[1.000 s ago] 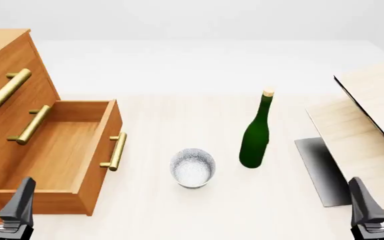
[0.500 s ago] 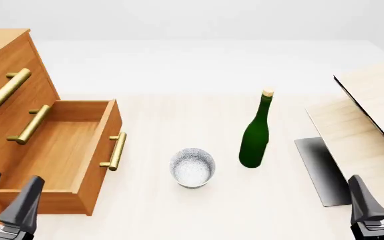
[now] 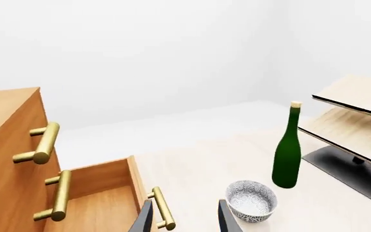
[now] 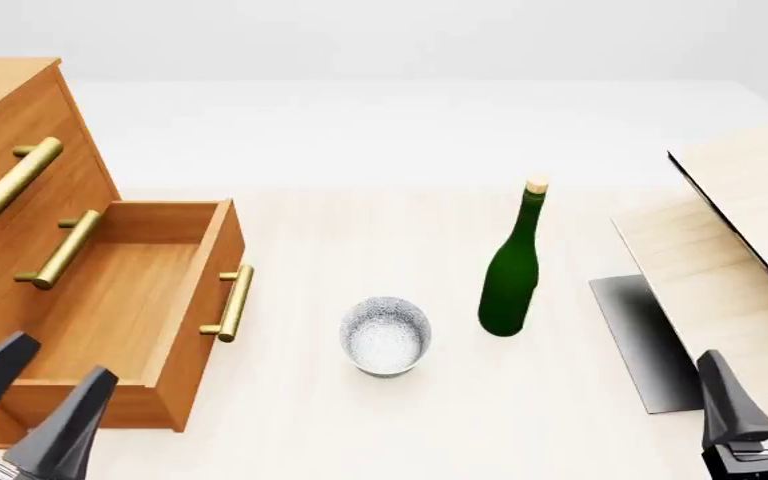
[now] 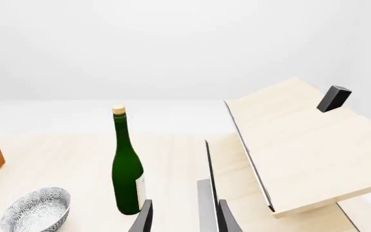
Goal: Put the bowl in the bottom drawer of the cabinet.
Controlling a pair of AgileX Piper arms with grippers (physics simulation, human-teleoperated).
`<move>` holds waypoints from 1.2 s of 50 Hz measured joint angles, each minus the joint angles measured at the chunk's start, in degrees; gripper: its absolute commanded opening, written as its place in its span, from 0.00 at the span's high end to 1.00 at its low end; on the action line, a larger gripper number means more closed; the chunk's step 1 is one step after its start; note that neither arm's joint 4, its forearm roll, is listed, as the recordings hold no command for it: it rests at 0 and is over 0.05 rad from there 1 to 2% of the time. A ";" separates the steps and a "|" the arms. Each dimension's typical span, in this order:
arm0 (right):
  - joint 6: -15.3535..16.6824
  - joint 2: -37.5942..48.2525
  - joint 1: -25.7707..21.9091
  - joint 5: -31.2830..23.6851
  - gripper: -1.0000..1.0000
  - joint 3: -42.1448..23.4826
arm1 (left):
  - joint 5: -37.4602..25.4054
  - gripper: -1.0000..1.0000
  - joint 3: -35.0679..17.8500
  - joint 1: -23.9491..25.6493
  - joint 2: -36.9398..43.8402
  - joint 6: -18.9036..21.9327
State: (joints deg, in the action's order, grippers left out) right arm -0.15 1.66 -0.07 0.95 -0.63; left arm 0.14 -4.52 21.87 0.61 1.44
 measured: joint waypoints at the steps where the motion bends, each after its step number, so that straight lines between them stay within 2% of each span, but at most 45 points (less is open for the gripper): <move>1: 0.00 -0.01 0.00 -0.02 0.00 0.00 | 0.06 0.00 -0.14 0.28 0.27 0.04; 16: 0.01 0.02 -0.03 0.01 0.00 -0.01 | 5.74 0.00 -2.84 3.47 10.32 0.77; 28: 0.01 0.04 -0.03 0.03 0.00 -0.01 | 8.84 0.00 -8.36 5.98 21.32 2.05; 45: 0.01 0.05 -0.04 0.04 0.00 -0.01 | 6.96 0.00 -18.89 10.21 32.83 2.18; 60: 0.01 0.04 -0.04 0.03 0.00 -0.01 | 3.34 0.00 -27.73 11.46 42.39 4.36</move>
State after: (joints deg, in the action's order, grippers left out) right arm -0.14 1.71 -0.11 0.99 -0.64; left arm 3.48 -32.25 33.33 43.00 5.81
